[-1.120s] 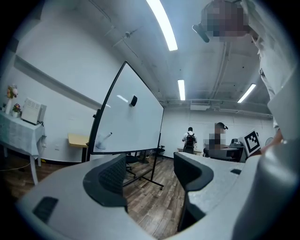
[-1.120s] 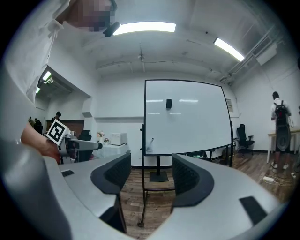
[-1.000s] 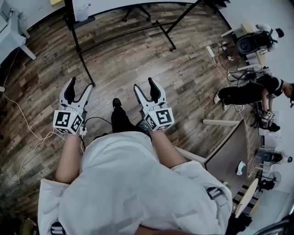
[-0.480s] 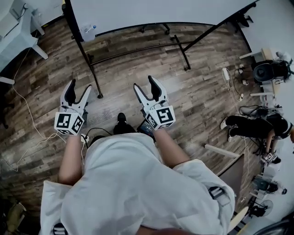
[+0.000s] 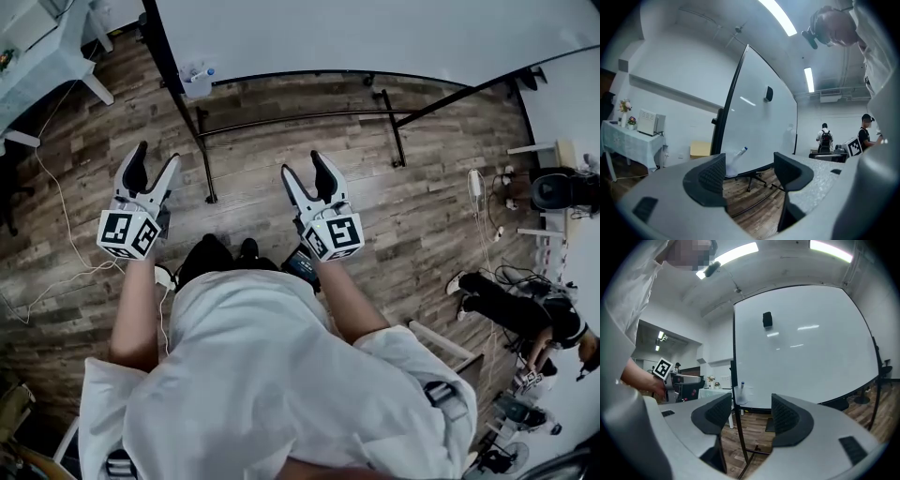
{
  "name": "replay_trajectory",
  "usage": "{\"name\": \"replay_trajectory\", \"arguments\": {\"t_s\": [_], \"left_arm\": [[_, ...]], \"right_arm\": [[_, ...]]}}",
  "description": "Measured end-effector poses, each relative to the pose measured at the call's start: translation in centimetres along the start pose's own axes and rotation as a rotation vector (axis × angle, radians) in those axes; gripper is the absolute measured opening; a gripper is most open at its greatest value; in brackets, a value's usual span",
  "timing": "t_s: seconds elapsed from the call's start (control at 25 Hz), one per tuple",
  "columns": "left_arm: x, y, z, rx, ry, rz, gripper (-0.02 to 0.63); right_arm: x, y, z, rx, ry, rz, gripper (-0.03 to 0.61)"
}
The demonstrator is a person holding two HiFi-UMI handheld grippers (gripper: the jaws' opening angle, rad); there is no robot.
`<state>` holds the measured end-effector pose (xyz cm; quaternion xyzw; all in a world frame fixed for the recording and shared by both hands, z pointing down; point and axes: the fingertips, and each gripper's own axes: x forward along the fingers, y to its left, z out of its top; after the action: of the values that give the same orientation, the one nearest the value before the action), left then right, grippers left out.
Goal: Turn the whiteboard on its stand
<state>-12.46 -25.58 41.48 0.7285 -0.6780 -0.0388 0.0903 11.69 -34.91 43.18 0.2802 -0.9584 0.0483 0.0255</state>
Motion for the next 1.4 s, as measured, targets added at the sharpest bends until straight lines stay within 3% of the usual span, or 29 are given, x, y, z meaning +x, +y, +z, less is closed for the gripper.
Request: {"name": "replay_trajectory", "arguments": {"t_s": [0.24,0.72,1.12,1.4], "left_arm": [[5.2,6.0,1.7,-0.001,-0.015,-0.034,0.304],[13.6,15.8,5.0,0.056,0.004,-0.205,0.304],[16.9,17.6,4.8,0.098,0.051,-0.370,0.305],[19.1,17.2,4.2,0.096,0.103,-0.479,0.305]], "right_arm": [[4.6,-1.0,-0.4,0.005,0.021,-0.027,0.258],[13.0,-1.3,2.5,-0.040,0.005,-0.142,0.258],[16.2,-2.2,4.1,-0.084,-0.023,-0.198,0.253],[18.9,-2.3,4.0,-0.082,-0.023,-0.152,0.252]]}}
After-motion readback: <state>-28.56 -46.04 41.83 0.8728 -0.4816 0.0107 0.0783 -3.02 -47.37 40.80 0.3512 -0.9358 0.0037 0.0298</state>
